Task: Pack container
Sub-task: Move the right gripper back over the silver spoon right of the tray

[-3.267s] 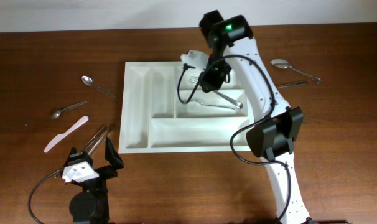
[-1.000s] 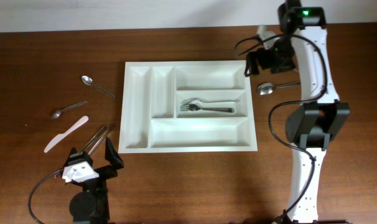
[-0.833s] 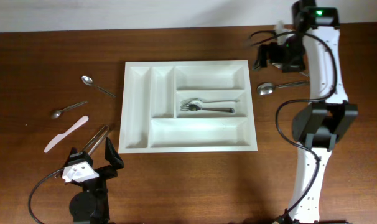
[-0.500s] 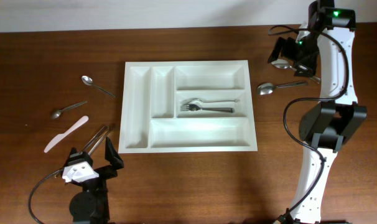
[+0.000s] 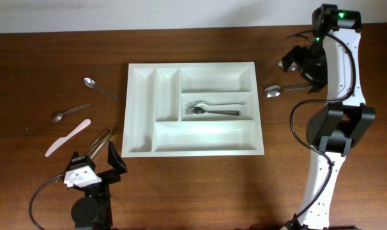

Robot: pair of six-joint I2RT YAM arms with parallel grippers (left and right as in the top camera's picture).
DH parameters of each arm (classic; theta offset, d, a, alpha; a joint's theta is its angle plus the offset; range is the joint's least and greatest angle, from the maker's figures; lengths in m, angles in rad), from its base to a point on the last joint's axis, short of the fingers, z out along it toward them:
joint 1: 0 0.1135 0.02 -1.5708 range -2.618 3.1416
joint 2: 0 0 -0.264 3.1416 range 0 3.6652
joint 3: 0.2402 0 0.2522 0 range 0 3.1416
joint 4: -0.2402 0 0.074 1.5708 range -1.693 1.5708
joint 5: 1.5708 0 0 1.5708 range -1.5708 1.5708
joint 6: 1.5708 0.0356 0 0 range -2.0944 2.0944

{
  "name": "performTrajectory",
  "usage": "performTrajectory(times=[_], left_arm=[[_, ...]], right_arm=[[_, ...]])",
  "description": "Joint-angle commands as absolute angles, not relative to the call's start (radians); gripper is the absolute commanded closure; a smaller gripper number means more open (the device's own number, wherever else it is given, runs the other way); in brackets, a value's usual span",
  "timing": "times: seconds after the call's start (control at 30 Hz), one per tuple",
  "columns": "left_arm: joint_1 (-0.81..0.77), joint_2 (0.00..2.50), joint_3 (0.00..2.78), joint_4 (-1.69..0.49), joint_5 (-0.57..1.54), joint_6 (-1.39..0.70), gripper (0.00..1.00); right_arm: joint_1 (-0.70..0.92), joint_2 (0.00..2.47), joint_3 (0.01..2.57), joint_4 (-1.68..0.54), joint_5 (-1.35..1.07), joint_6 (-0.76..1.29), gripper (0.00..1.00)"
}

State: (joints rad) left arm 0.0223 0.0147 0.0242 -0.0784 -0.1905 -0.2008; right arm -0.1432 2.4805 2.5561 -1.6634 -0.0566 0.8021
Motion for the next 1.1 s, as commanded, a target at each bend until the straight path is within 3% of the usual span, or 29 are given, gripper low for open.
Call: performTrajectory(times=[0.0, 0.63, 1.07], left_arm=[[0.028, 0.006, 0.015, -0.077, -0.179, -0.188, 0.01], [0.028, 0.006, 0.015, -0.077, -0.179, -0.188, 0.01], [0.028, 0.006, 0.015, -0.077, -0.179, -0.188, 0.01]], right_arm=[[-0.125, 2.460, 2.518, -1.656, 0.017, 1.072, 0.01], [-0.029, 2.460, 2.207, -1.398, 0.057, 1.405, 0.07], [-0.075, 2.460, 2.204, -1.299, 0.054, 1.403, 0.08]])
